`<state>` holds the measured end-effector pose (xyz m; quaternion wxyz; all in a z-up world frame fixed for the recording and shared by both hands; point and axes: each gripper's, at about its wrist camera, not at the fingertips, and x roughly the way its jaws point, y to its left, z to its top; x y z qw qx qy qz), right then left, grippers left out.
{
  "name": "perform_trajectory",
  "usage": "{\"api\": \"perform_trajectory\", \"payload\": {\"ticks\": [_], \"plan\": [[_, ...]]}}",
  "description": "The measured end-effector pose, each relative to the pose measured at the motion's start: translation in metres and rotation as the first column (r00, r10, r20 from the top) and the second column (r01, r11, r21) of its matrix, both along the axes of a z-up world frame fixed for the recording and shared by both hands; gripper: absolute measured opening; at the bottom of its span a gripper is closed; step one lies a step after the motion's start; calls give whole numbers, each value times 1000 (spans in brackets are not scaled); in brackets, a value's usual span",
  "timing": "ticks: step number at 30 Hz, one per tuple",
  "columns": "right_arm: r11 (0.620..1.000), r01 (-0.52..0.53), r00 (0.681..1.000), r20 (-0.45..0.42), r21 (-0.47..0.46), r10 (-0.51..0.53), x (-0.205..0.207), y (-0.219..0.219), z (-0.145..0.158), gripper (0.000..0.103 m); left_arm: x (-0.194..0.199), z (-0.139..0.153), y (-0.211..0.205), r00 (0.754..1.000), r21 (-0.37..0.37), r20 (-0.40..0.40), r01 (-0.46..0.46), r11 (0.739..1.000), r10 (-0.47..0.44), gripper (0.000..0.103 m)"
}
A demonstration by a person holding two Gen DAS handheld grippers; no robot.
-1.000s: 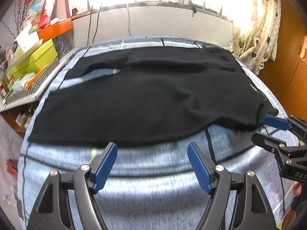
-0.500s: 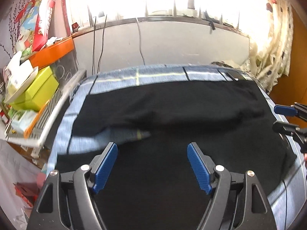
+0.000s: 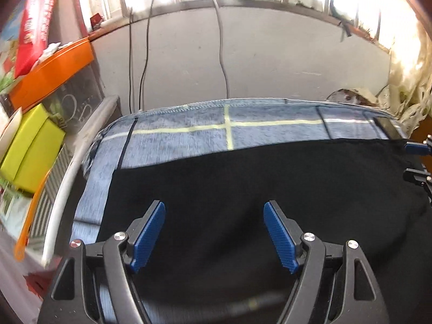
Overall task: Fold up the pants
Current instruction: 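Move the right tool over the trousers and grasp the waistband edge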
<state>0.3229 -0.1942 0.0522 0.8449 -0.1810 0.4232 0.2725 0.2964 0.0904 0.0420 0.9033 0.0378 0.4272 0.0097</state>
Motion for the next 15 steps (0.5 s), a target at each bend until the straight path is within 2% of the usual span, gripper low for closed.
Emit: {"api": "perform_trajectory", "payload": {"ticks": [7,11,15], "plan": [[999,-28,999,-32,-34,26,55,2,-24,64,45,-25,1,998,38,-58,26,999,-24,78],[997,-30,996,-90,-65,24,77,0,-45,64,52,-40,2,996,32,-81,26,999,-23,79],[1000,-12,988,-156,-6,11,87,-7,-46,65,50,-42,4,997,16,-69,34,999,-33,79]]}}
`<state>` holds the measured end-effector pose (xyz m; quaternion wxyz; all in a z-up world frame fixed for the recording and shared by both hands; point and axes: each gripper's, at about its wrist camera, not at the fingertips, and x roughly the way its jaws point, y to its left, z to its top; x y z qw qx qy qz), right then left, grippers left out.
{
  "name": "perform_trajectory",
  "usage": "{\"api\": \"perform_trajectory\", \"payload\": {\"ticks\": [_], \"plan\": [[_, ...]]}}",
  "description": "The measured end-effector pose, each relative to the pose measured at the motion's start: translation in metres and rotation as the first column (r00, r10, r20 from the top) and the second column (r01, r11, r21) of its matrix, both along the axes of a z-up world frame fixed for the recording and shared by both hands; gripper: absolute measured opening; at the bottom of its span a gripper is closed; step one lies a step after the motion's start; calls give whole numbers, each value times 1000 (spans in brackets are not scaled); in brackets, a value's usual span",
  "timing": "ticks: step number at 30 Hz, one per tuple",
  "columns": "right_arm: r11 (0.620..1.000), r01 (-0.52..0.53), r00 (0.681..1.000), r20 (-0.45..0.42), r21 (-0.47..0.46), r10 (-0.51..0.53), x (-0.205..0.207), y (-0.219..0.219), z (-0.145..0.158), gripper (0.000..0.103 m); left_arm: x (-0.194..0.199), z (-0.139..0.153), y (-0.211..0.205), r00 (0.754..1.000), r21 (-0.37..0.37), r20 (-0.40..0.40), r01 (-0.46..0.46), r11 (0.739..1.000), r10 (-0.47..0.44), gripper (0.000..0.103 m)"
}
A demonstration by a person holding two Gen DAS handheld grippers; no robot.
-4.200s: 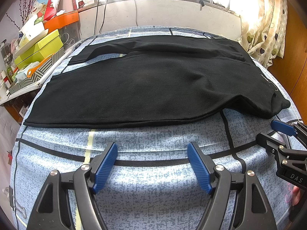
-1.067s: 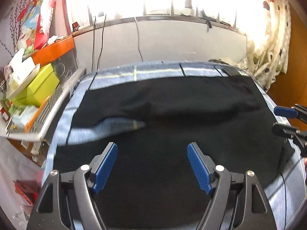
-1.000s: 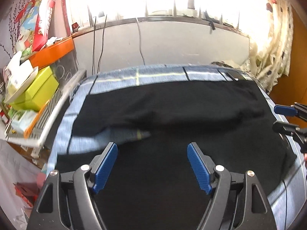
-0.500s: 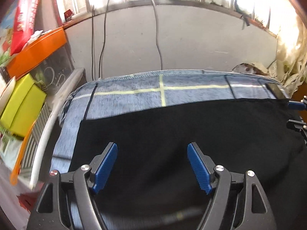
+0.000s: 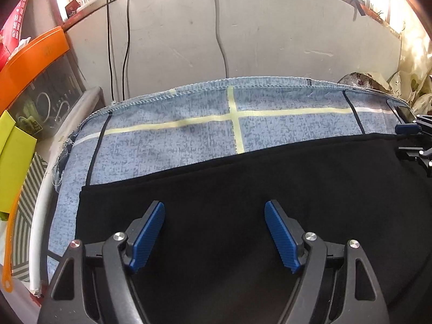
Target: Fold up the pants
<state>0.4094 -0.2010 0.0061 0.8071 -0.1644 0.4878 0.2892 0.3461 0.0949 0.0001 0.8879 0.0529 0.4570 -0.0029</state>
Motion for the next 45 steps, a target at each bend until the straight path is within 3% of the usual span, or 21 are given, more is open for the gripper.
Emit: {"api": "perform_trajectory", "payload": {"ticks": [1,2,3,4,5,7,9,10,14,18,26,31,35,36,38,40,42,43,44,45], "plan": [[1000,-4,1000,-7,6,4,-1,-1,0,63,-1,0,-1,1000,4,8,8,1000,-8,78],[1000,-23,1000,-6,15,23,-4,0,2,50,-2,-1,-1,1000,0,12,16,1000,-16,76],[998,-55,998,14,8,54,-10,2,4,29,-2,0,0,1000,-18,7,22,1000,-21,69],[998,-68,997,21,3,68,-14,2,5,16,-3,0,0,999,-42,2,32,999,-32,59],[997,-76,996,35,-17,76,-19,5,6,11,-4,1,-3,999,-44,3,43,998,-43,54],[994,-92,993,67,-59,96,-27,10,7,10,-7,3,-16,996,-28,12,89,996,-89,19],[994,-79,992,93,-72,85,-31,10,12,9,-10,2,-33,994,27,20,109,994,-109,5],[995,-77,990,109,-71,84,-34,10,17,9,-11,1,-38,994,65,25,106,992,-108,3],[996,-79,983,163,-52,86,-52,10,40,9,-14,5,-39,995,81,43,82,993,-85,2],[996,-87,968,233,-19,89,-86,7,71,9,-34,29,-31,992,35,112,57,998,-60,2],[990,-141,932,341,26,124,-202,-6,109,9,-136,79,-14,963,-123,268,61,991,-26,2],[989,-146,945,300,34,129,-280,-17,83,9,-200,65,-9,968,-207,249,69,976,-16,2],[993,-112,981,166,35,105,-317,-20,35,10,-235,32,-11,986,-238,167,64,969,-24,2],[994,-101,988,119,43,95,-321,-21,21,12,-240,25,-10,989,-241,148,53,969,-17,2],[994,-77,987,148,72,66,-329,-25,19,16,-252,16,-10,993,-255,116,30,966,-1,3],[994,-31,993,114,106,19,-332,-28,23,23,-259,14,-4,995,-290,93,10,957,18,4],[991,17,991,128,135,-34,-334,-34,29,44,-271,18,0,994,-316,101,-4,949,38,4],[989,29,989,138,144,-50,-336,-36,33,49,-274,23,1,992,-317,115,-7,948,45,5],[986,42,987,145,158,-66,-337,-39,37,51,-276,29,2,989,-313,133,-19,950,64,8],[982,60,985,151,177,-87,-339,-43,42,51,-276,35,4,986,-320,147,-30,947,81,18]]}}
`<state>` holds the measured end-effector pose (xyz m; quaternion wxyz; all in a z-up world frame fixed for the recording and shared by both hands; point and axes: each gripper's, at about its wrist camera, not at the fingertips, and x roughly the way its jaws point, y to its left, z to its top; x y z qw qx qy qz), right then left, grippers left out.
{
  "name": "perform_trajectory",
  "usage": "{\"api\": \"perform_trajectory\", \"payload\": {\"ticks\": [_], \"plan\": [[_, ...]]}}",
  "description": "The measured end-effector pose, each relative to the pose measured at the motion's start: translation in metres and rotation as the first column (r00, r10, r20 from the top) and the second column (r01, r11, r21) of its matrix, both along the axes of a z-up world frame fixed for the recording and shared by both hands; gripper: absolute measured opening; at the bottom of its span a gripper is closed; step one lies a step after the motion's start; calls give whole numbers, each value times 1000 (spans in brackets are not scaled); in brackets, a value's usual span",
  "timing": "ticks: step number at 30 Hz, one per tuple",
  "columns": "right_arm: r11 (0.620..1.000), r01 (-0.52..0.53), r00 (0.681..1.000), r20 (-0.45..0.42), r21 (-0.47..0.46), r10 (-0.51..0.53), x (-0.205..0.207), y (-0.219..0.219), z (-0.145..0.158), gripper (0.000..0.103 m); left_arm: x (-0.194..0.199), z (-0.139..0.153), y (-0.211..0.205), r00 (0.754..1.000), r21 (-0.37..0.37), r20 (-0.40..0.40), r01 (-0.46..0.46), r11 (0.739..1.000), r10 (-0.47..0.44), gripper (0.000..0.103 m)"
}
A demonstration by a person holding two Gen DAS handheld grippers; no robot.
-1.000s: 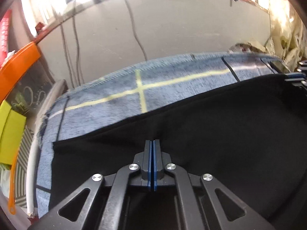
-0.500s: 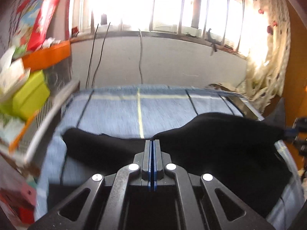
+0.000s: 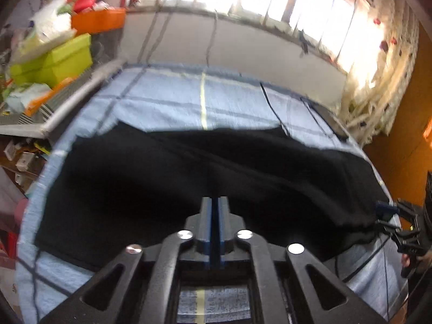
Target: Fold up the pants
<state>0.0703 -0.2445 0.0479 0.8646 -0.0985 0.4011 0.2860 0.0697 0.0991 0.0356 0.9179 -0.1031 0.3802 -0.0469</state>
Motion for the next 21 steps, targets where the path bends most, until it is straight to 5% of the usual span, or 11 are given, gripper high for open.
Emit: {"api": "perform_trajectory", "payload": {"ticks": [3,7,15,17,19,21], "plan": [[997,60,998,21,43,-61,-6,-11,6,51,12,10,8,998,-10,22,-63,998,63,51],[987,146,988,33,65,-149,-5,-19,6,51,54,-1,22,979,31,-67,-191,981,193,53],[959,271,962,23,79,-274,0,-52,1,51,116,-28,40,881,161,-189,-408,899,434,52],[954,291,956,24,76,-294,-1,-58,1,51,116,-30,42,878,176,-165,-422,889,449,38],[942,326,944,19,76,-328,-2,-65,1,51,110,-28,41,886,186,-147,-412,892,440,6],[926,366,930,13,92,-368,-3,-74,2,51,101,-25,43,892,162,-135,-410,897,432,5]]}}
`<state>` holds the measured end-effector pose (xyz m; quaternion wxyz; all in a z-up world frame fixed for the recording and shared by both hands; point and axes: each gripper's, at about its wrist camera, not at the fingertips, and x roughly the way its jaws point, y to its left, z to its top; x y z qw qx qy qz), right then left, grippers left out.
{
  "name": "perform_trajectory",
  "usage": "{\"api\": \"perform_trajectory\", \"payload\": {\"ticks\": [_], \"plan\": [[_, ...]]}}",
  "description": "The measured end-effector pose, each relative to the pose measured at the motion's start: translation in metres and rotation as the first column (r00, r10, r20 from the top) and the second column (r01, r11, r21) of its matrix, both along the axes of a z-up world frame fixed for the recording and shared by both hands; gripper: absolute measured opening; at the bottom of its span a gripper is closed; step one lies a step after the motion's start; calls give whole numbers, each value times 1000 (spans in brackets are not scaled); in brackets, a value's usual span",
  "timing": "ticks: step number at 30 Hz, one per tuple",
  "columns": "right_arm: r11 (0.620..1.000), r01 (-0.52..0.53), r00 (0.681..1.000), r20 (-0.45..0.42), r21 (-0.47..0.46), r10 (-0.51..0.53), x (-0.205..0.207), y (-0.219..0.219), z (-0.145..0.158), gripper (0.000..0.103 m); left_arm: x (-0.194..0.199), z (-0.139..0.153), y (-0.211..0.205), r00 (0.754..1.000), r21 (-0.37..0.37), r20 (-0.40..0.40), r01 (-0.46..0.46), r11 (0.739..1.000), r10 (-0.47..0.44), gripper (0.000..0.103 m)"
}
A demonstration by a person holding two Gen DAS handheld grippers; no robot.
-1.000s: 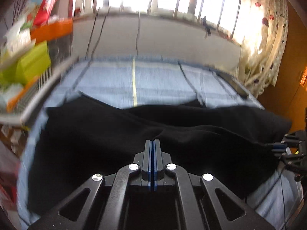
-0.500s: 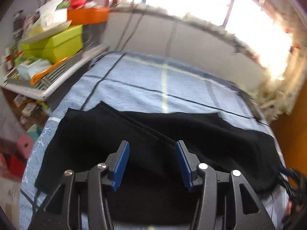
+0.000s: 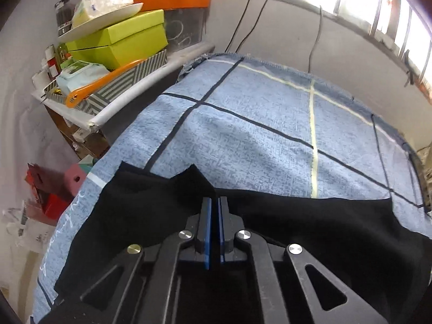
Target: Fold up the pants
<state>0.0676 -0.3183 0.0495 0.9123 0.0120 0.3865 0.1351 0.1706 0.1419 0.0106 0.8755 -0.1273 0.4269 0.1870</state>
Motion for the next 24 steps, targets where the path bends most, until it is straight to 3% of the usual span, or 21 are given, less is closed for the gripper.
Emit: {"api": "perform_trajectory", "payload": {"ticks": [6,9,12,15,17,18,19,21,24], "plan": [[992,122,992,-7,42,-122,-7,-29,4,51,-70,24,23,977,-103,213,44,994,-21,5],[987,154,988,-32,41,-153,-7,-38,-1,51,-104,19,38,971,-140,238,52,989,-17,5],[981,189,981,-63,53,-185,-7,-44,-8,51,-121,6,51,977,-199,212,62,978,-19,7],[974,210,976,-76,82,-204,-10,-48,-10,51,-135,-2,62,980,-281,200,44,959,13,18],[970,222,973,-85,96,-214,-12,-50,-10,51,-143,-3,63,976,-311,216,44,949,26,36],[968,230,971,-88,100,-222,-13,-50,-10,51,-145,-4,64,974,-339,222,40,940,39,51],[966,238,969,-92,101,-229,-13,-51,-10,51,-145,-7,66,973,-376,223,34,926,55,58],[961,256,964,-105,106,-245,-14,-54,-12,51,-139,-14,69,976,-437,204,21,899,76,58],[951,287,953,-134,118,-271,-12,-59,-16,51,-131,-12,70,975,-458,195,-1,889,102,57]]}}
